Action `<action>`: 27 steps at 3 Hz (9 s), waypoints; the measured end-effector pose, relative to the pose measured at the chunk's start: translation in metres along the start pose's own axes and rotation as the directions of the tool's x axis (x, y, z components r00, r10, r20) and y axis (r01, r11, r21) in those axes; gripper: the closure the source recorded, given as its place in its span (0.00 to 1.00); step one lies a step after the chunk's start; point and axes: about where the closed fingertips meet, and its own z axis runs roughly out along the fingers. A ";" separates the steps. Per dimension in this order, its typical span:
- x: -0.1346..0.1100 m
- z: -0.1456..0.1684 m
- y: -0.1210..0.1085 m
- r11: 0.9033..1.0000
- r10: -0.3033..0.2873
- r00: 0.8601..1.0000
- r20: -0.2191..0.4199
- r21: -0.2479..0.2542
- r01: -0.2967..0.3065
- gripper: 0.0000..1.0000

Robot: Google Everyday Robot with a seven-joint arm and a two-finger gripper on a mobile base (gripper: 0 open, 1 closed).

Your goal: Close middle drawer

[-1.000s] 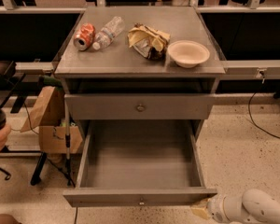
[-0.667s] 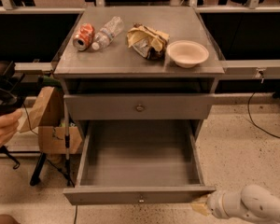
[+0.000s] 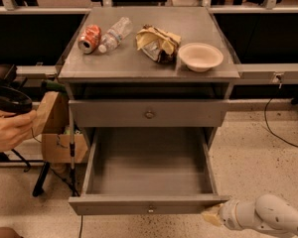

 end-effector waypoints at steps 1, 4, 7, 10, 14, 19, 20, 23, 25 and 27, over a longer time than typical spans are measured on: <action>-0.009 0.002 -0.002 1.000 0.001 1.000 -0.005 0.005 -0.001 1.00; -0.022 0.005 -0.003 1.000 0.000 1.000 -0.011 0.013 0.000 1.00; -0.027 0.009 -0.002 1.000 -0.001 1.000 0.010 0.002 0.001 1.00; -0.032 0.012 -0.008 1.000 0.012 0.996 0.083 -0.001 -0.012 1.00; -0.055 0.023 0.002 0.999 0.027 0.989 0.147 -0.040 -0.021 1.00; -0.075 0.018 -0.016 0.999 0.033 0.981 0.189 -0.019 -0.030 1.00; -0.078 0.017 -0.019 0.999 0.036 0.980 0.194 -0.015 -0.034 1.00; -0.082 0.032 -0.027 0.994 0.103 0.973 0.207 -0.050 -0.094 1.00; -0.091 0.032 -0.035 0.995 0.103 0.971 0.218 -0.040 -0.096 1.00; -0.097 0.032 -0.039 0.995 0.102 0.969 0.225 -0.034 -0.097 1.00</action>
Offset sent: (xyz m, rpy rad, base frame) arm 0.2658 0.0910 0.0846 -0.1570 0.0213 -0.0558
